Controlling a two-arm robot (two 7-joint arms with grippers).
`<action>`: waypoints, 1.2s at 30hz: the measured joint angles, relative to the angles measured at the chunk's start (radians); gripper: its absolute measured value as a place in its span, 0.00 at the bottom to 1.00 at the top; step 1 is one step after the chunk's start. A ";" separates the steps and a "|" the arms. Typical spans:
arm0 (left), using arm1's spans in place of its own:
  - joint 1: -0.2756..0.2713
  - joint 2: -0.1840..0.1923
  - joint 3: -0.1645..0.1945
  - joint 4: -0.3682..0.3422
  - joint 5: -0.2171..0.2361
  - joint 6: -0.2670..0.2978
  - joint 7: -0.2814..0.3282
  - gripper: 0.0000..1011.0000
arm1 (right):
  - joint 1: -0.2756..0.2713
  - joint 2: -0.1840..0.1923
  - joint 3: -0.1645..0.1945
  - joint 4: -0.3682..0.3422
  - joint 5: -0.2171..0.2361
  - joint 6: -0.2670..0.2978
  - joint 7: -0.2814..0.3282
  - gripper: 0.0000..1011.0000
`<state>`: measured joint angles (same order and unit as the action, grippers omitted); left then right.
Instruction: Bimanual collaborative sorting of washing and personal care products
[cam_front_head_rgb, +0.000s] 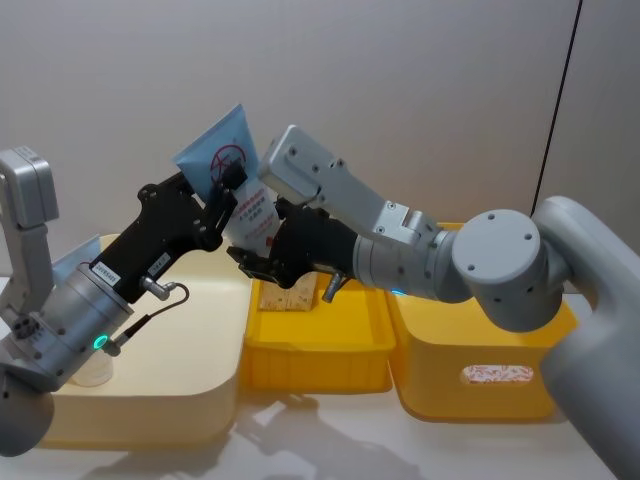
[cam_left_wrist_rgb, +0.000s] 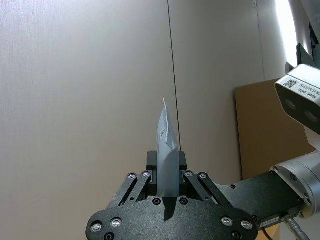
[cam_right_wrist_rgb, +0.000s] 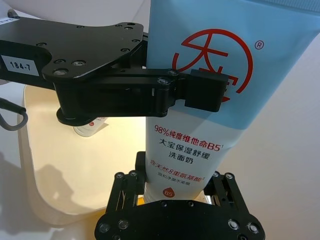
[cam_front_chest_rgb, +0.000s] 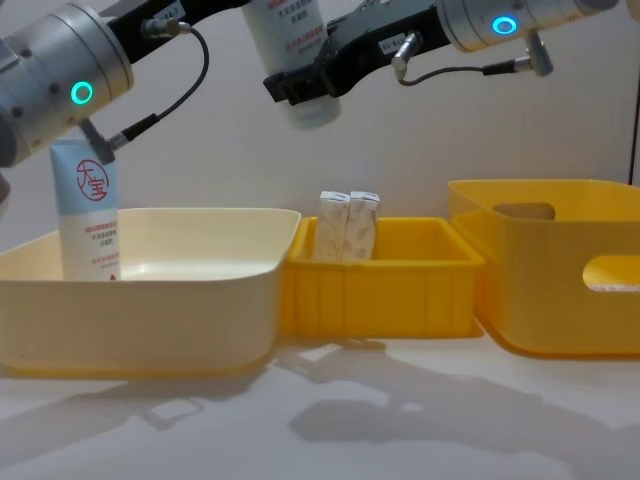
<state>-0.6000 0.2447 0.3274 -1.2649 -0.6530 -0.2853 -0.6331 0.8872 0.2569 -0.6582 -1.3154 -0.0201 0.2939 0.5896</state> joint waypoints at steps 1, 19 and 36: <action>0.000 0.000 0.000 0.000 0.000 0.000 0.000 0.20 | 0.000 0.000 0.000 0.000 0.000 0.000 0.000 0.60; 0.000 0.000 0.000 -0.001 0.000 0.000 0.000 0.27 | 0.000 -0.002 0.000 0.000 0.000 0.000 0.000 0.60; 0.000 0.000 0.000 0.000 0.000 0.000 0.000 0.81 | 0.000 0.002 0.005 -0.001 0.000 0.003 -0.004 0.60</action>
<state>-0.6001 0.2446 0.3273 -1.2653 -0.6527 -0.2854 -0.6332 0.8870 0.2585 -0.6529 -1.3162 -0.0200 0.2967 0.5853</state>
